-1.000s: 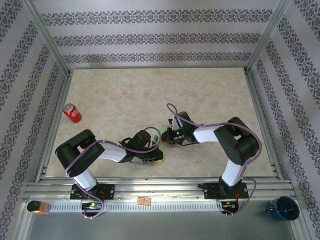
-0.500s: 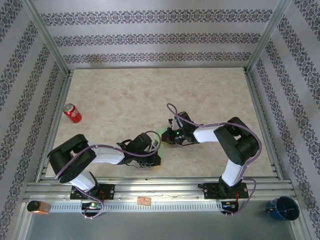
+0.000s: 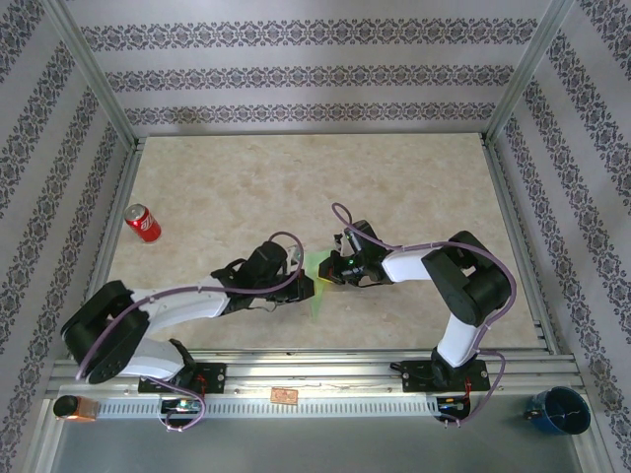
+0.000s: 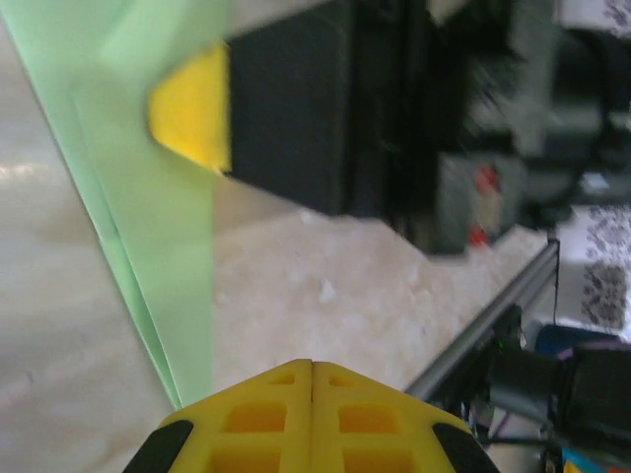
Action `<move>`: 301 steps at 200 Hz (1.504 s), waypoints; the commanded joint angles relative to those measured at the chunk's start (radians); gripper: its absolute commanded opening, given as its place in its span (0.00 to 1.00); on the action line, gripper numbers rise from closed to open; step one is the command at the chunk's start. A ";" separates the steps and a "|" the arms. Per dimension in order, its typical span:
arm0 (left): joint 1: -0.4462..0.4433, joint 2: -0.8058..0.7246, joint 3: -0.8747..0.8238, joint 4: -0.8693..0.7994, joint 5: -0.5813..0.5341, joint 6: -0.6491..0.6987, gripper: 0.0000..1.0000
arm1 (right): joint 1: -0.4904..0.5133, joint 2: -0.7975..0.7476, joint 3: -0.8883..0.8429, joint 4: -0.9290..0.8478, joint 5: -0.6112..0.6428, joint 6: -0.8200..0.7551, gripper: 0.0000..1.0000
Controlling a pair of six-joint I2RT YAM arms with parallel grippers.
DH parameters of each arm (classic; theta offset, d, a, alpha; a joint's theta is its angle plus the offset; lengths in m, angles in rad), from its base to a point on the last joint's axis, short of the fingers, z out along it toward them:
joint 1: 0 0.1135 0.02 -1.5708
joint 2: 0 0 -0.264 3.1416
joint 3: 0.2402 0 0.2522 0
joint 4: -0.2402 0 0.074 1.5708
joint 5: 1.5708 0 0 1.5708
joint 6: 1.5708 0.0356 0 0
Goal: Fold a paper plane with a square sheet of paper (pick it up from the middle)
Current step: Fold the wing for the fifth time at the center of the table.
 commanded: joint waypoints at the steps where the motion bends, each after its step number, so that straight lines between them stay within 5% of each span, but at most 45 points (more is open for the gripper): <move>1: 0.017 0.084 0.045 0.055 -0.004 -0.024 0.00 | 0.024 0.028 -0.050 -0.076 0.122 0.063 0.00; 113: 0.021 0.288 0.050 0.170 -0.031 -0.046 0.00 | 0.048 -0.003 -0.077 -0.034 0.136 0.113 0.00; 182: 0.021 0.284 -0.146 0.226 0.006 -0.047 0.00 | 0.014 -0.058 -0.052 -0.075 0.120 0.030 0.02; 259: 0.022 0.256 -0.112 0.037 0.069 0.116 0.00 | -0.031 -0.199 -0.061 -0.091 0.048 -0.066 0.04; 301: 0.022 0.238 -0.077 -0.039 0.043 0.138 0.00 | -0.004 -0.124 -0.031 -0.082 0.039 -0.076 0.03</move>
